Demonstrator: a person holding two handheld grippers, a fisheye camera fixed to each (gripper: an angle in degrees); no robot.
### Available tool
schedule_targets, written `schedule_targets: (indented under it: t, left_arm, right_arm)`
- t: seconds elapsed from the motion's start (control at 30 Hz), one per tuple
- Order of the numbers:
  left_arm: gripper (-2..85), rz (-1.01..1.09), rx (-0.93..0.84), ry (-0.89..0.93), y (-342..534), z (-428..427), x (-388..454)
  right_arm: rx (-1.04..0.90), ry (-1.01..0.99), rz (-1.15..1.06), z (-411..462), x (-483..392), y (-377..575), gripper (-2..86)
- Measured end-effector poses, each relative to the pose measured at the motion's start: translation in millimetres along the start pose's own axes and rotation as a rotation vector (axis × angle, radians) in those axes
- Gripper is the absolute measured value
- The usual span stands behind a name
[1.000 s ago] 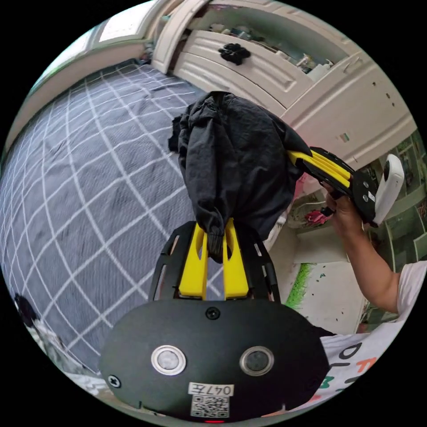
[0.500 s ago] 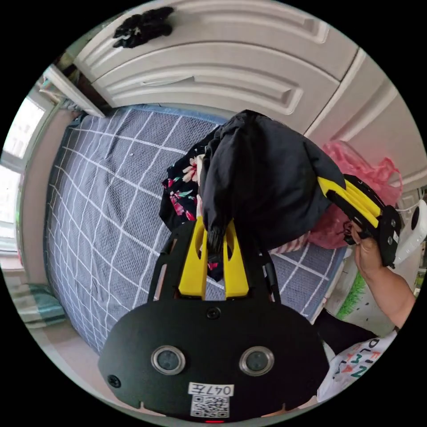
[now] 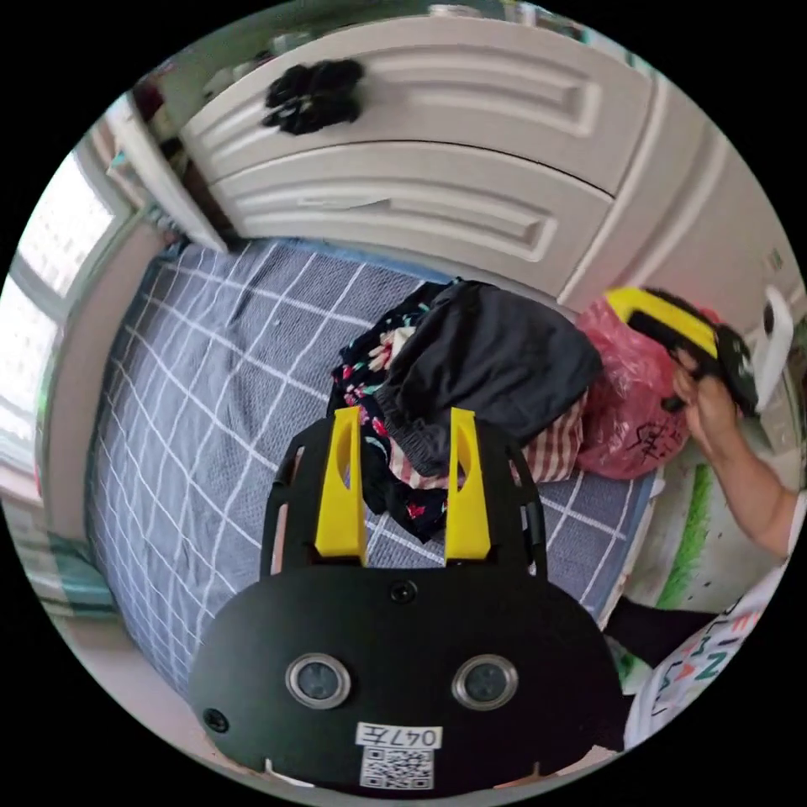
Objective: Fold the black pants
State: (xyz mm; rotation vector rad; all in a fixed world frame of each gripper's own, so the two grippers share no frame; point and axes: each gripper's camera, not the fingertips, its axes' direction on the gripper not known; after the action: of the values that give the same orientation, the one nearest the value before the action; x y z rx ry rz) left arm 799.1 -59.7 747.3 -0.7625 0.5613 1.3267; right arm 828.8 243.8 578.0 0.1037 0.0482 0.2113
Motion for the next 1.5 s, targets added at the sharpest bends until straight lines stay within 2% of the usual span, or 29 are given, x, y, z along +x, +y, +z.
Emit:
schedule_targets:
  t: [0.07, 0.17, 0.23, 0.3, 0.4, 0.57, 0.67, 0.73, 0.8, 0.87, 0.9, 0.93, 1.0, 1.03, 1.1, 1.17, 1.23, 1.27, 1.33, 1.37, 1.43, 1.5]
  left_arm:
    - [15.3, 0.047, -0.037, -0.014, -14, 14, 23]
    - [16.2, -0.018, -0.124, -0.031, -22, 59, 33]
    - [16.1, -0.085, -0.225, 0.112, -12, 105, 26]
    - [15.7, -0.122, -0.251, 0.222, 1, 126, 23]
    - [14.3, -0.184, -0.218, 0.247, 20, 115, 18]
    - [7.8, -0.17, -0.101, 0.091, 72, 42, 41]
    - [6.9, -0.111, -0.132, 0.087, 103, 46, 70]
    - [6.8, -0.098, -0.207, 0.116, 120, 82, 88]
    - [6.8, -0.126, -0.25, 0.137, 135, 106, 94]
    - [6.9, -0.178, -0.242, 0.156, 155, 105, 96]
    - [7.2, -0.215, -0.182, 0.149, 174, 88, 99]
    - [7.5, -0.238, -0.094, 0.109, 200, 62, 103]
    - [7.6, -0.273, 0.066, 0.046, 256, 10, 114]
    - [7.6, -0.294, 0.16, 0.051, 304, -23, 124]
    - [7.1, -0.331, 0.216, 0.084, 384, -64, 142]
    - [5.8, -0.402, 0.197, 0.099, 470, -95, 163]
    - [2.8, -0.546, 0.08, 0.099, 589, -129, 192]
    - [2.2, -0.594, 0.045, 0.095, 620, -138, 199]
    - [0.3, -0.773, -0.046, 0.096, 733, -177, 223]
    - [0.1, -0.812, -0.051, 0.093, 759, -187, 229]
    - [-0.5, -0.945, -0.053, 0.064, 851, -226, 251]
    - [-0.7, -1.029, -0.049, 0.026, 907, -258, 268]
  right_arm:
    - [-0.093, 0.001, -0.061, 36, -5, -33, -0.3]
    - [-0.301, 0.068, -0.16, 110, -14, -61, -0.5]
    - [-0.432, 0.113, -0.204, 151, -18, -55, -0.5]
    - [-0.567, 0.094, -0.261, 190, -25, -36, -0.5]
    - [-0.458, 0.103, -0.265, 171, -34, -40, -0.3]
    - [-0.268, -0.061, -0.208, 81, -49, -49, 0.6]
    - [-0.305, -0.097, -0.176, 65, -64, -27, 0.8]
    - [-0.36, -0.031, -0.166, 81, -72, -10, 0.4]
    - [-0.517, -0.002, -0.162, 131, -78, 12, 0.1]
    - [-0.609, -0.023, -0.179, 157, -84, 24, 0.3]
    - [-0.58, -0.02, -0.172, 151, -88, 22, 0.6]
    - [-0.535, -0.026, -0.167, 141, -90, 19, 0.7]
    - [-0.249, -0.082, -0.153, 68, -107, 10, 1.4]
    - [-0.185, -0.103, -0.154, 47, -113, 11, 1.6]
    - [-0.062, -0.208, -0.146, -25, -144, 30, 1.6]
    - [-0.096, -0.306, -0.121, -60, -175, 53, 1.4]
    - [-0.208, -0.388, -0.104, -83, -214, 79, 1.1]
    - [-0.279, -0.438, -0.091, -95, -242, 93, 0.8]
    - [-0.314, -0.518, -0.067, -114, -284, 107, 0.3]
    - [-0.325, -0.583, -0.079, -124, -314, 107, 0.0]
    - [-0.329, -0.699, -0.16, -134, -366, 97, -0.3]
    - [-0.31, -0.843, -0.353, -147, -445, 68, -0.7]
